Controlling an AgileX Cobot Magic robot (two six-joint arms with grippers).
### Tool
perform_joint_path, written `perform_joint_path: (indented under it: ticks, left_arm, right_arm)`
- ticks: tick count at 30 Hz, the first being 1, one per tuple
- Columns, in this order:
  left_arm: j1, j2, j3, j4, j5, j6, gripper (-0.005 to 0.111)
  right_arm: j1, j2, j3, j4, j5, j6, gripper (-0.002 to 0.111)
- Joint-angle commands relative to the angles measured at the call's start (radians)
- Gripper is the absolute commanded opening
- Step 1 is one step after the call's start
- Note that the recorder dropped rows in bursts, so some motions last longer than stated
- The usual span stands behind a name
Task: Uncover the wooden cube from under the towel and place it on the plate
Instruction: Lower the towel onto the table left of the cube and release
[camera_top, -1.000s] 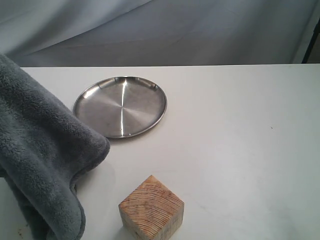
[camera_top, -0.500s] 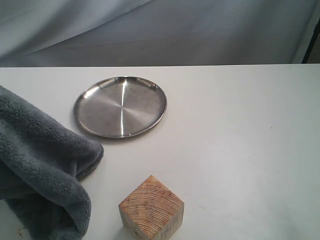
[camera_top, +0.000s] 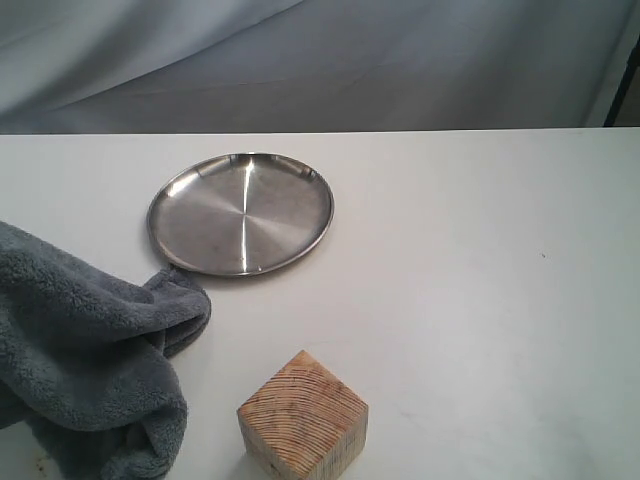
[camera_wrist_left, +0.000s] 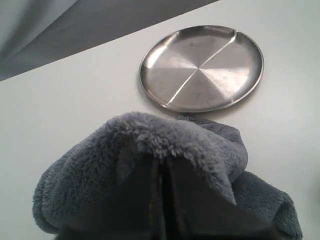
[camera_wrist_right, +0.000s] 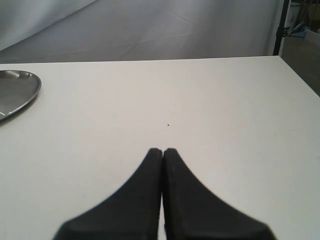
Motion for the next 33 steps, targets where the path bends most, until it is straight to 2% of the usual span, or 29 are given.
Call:
perform_joint_path:
  ticks: [1, 23, 33]
  left_arm:
    - [0.001, -0.004, 0.0, -0.025, 0.025, 0.042, 0.0]
    - [0.001, 0.34, 0.0, -0.049, 0.07, 0.047, 0.0]
    - [0.001, 0.495, 0.0, -0.049, 0.029, 0.049, 0.0]
  right_arm:
    - [0.0, -0.007, 0.004, -0.01, -0.002, 0.003, 0.0]
    - [0.0, -0.007, 0.004, -0.01, -0.002, 0.001, 0.0]
    - [0.0, -0.007, 0.004, -0.01, -0.002, 0.003, 0.0]
